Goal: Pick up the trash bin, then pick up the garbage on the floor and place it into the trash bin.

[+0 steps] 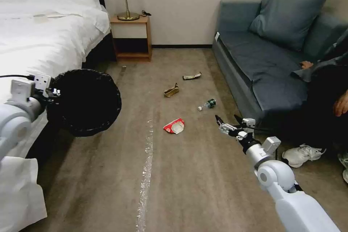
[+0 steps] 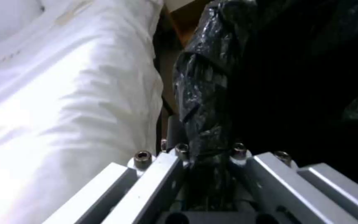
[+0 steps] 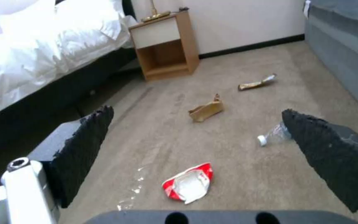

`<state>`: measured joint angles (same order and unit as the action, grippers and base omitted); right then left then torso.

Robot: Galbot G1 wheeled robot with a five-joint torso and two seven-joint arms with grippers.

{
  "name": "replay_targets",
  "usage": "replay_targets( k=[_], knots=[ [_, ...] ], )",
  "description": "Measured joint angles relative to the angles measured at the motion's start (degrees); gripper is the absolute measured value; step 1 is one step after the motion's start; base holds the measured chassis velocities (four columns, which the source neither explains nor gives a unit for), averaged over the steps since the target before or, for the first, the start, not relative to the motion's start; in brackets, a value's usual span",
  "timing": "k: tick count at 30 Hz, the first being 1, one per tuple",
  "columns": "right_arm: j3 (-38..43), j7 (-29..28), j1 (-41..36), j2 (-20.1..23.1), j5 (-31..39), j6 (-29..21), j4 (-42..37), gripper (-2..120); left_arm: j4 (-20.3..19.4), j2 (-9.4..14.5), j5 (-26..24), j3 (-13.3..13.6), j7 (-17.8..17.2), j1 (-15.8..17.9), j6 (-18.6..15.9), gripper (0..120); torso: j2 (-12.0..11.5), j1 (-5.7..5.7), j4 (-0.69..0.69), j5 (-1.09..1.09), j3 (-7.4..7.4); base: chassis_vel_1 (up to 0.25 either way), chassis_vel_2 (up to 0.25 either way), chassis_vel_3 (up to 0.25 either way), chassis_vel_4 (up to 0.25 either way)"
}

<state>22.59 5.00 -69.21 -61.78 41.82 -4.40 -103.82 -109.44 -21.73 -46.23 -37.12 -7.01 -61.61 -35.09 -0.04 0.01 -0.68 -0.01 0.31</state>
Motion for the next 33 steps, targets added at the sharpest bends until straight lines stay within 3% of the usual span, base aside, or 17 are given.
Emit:
replay_targets(
  k=[1, 2, 8, 26, 33],
  knots=[
    [0.00, 0.00, 0.00, 0.00, 0.00, 0.00, 0.00, 100, 0.00, 0.00, 0.00, 0.00, 0.00, 0.00, 0.00, 1, 0.00, 0.00, 0.00, 0.00, 0.00, 0.000, 0.000, 0.000, 0.000],
    [0.03, 0.05, -0.48, -0.24, -0.11, 0.00, -0.27, 100, 1.15, 1.39, 0.73, -0.56, 2.94, -0.04, 1.21, 1, 0.00, 0.00, -0.01, 0.01, 0.00, 0.000, 0.000, 0.000, 0.000],
    [0.46, 0.06, -0.85, -0.02, -0.13, 0.02, -1.15, 100, 2.68, 2.44, 1.34, -0.17, 6.27, 1.10, 3.05, 1, 0.00, 0.00, -0.01, 0.01, 0.00, 0.000, 0.000, 0.000, 0.000],
    [1.58, -0.01, -0.44, 0.00, 0.99, -0.66, -2.15, 100, 1.78, -0.69, 2.54, 1.08, 5.45, 0.74, 4.20, 1, 0.00, 0.00, -0.01, 0.01, 0.00, 0.000, 0.000, 0.000, 0.000],
    [1.50, 0.55, -0.67, -0.67, 0.81, -0.74, -2.63, 100, 1.91, -3.19, 3.85, 1.10, 5.01, 0.20, 5.23, 1, 0.00, 0.00, -0.01, 0.01, 0.00, 0.000, 0.000, 0.000, 0.000]
  ],
)
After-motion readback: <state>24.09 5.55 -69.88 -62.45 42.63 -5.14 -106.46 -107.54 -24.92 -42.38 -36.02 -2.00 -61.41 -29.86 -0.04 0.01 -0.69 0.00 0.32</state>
